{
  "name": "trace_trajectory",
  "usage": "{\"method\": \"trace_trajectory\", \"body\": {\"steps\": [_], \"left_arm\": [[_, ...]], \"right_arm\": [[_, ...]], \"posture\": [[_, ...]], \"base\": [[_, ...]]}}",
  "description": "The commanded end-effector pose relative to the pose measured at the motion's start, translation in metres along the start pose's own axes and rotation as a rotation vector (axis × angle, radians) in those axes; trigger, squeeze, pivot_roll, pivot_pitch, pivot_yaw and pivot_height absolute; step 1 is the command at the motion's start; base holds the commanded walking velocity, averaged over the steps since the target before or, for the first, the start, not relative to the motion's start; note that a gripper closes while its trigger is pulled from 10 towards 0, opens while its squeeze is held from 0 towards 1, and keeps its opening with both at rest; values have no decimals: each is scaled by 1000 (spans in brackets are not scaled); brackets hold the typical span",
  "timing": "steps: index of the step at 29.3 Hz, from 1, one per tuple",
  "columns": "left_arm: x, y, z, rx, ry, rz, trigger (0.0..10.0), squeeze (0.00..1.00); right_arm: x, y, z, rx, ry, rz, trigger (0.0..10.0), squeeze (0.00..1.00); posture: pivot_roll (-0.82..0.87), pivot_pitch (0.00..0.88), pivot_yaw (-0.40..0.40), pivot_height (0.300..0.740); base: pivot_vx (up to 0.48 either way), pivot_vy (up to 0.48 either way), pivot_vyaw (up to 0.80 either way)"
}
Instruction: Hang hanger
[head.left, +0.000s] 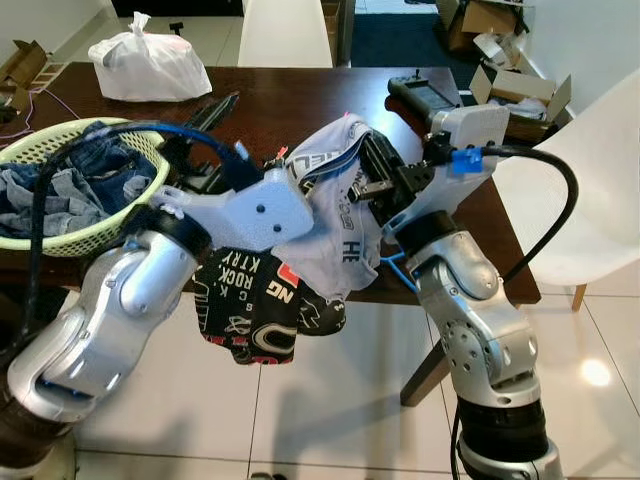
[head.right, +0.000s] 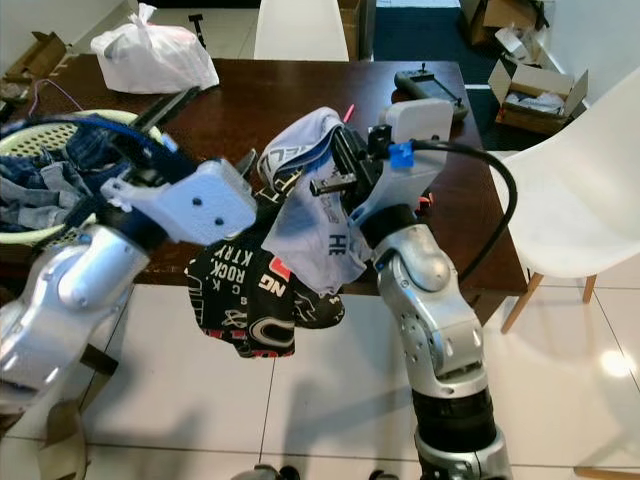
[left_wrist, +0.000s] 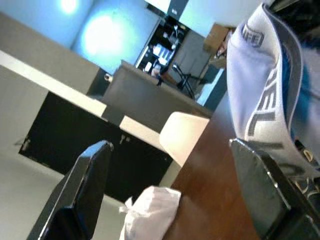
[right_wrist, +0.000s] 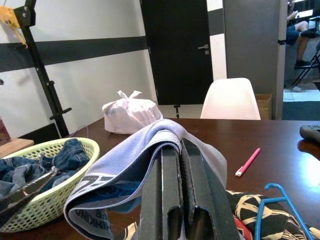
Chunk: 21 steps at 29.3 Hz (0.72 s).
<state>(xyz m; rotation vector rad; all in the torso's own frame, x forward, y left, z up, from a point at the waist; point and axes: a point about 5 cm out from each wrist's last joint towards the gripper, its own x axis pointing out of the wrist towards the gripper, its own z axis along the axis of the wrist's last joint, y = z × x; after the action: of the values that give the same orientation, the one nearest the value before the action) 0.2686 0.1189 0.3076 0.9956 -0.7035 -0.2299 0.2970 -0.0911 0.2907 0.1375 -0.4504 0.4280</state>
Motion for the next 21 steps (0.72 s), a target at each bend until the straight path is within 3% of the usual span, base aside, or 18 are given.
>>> {"method": "trace_trajectory", "body": {"steps": [1,5,7,9,10,21], "left_arm": [[2,-3,0,8,-10,-14,10000,0],[4,-9,-2,-11,-11,-33,10000,0],[5,-20,-2,-86,-20,-79,10000,0],[5,-20,-2,-86,-20,-79,10000,0],[7,-27,2,-144,-49,-113,10000,0],[10,-39,18,-195,-133,-163,10000,0]], "right_arm": [[-1,3,-2,-1,-5,11,0,0],[-1,4,-2,-2,-7,10,0,0],[-1,3,-2,-5,-10,9,0,0],[-1,3,-2,-5,-10,9,0,0],[-2,3,-2,-7,-11,9,0,0],[-1,5,-3,-6,-13,18,0,0]], "posture": [[86,173,24,740],[84,173,25,740],[80,168,28,740],[80,168,28,740],[80,168,28,740],[78,159,28,740]], "base": [[0,0,0],[0,0,0],[0,0,0],[0,0,0],[0,0,0],[0,0,0]]}}
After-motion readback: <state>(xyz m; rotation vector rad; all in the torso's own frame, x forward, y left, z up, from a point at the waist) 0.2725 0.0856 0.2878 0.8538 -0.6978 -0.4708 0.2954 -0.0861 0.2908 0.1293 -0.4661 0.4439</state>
